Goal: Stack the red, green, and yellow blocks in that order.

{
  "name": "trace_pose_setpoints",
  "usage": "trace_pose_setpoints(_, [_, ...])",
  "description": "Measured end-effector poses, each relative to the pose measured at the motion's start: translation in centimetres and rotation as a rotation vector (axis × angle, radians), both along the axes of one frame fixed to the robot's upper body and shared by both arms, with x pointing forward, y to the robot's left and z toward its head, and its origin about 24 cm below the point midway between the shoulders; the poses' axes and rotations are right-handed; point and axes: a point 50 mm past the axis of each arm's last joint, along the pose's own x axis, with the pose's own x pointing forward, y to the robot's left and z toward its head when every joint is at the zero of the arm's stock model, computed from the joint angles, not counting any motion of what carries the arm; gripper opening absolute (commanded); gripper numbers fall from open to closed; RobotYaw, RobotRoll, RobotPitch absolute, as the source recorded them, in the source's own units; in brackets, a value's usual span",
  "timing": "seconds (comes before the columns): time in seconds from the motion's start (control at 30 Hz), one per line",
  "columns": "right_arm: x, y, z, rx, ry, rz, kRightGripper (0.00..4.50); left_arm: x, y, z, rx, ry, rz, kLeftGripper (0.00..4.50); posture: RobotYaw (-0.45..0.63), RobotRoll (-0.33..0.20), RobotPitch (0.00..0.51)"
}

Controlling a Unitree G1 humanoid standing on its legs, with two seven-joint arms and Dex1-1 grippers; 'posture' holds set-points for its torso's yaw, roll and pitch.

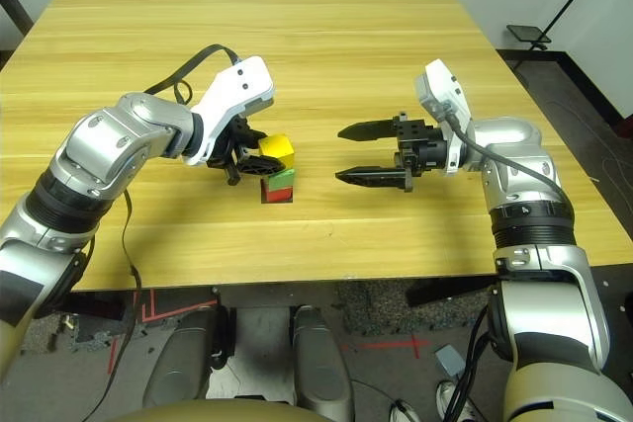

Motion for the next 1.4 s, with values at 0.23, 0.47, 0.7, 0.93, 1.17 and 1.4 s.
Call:
trace_pose_setpoints(0.23, [0.0,-0.1,0.0,-0.003,-0.002,-0.006,4.50,-0.5,-0.4,0.2,-0.003,-0.003,-0.023,1.95,0.15,0.067,0.155])
trace_pose_setpoints(0.47, [0.0,-0.1,0.0,-0.004,-0.002,-0.008,4.50,-0.7,-0.8,0.2,-0.005,0.007,-0.030,2.91,0.14,0.065,0.152])
trace_pose_setpoints(0.7, [0.0,-0.2,0.0,-0.003,-0.004,-0.011,4.50,-0.6,-0.9,0.2,-0.008,-0.006,-0.020,4.49,0.15,0.054,0.140])
trace_pose_setpoints(0.93, [0.1,-0.7,0.3,0.002,0.001,-0.032,4.50,-0.9,1.6,3.2,-0.104,-0.059,0.029,4.49,0.17,0.025,0.124])
trace_pose_setpoints(1.17, [0.8,-5.8,2.0,0.149,-0.031,-0.419,4.50,-2.3,7.1,5.7,-0.379,-0.171,0.345,4.49,0.21,-0.012,0.121])
trace_pose_setpoints(1.4, [-0.7,-12.9,-3.1,0.268,-0.068,-1.061,4.50,-2.7,15.4,-3.2,-0.635,-0.372,0.976,4.49,0.19,-0.058,0.142])
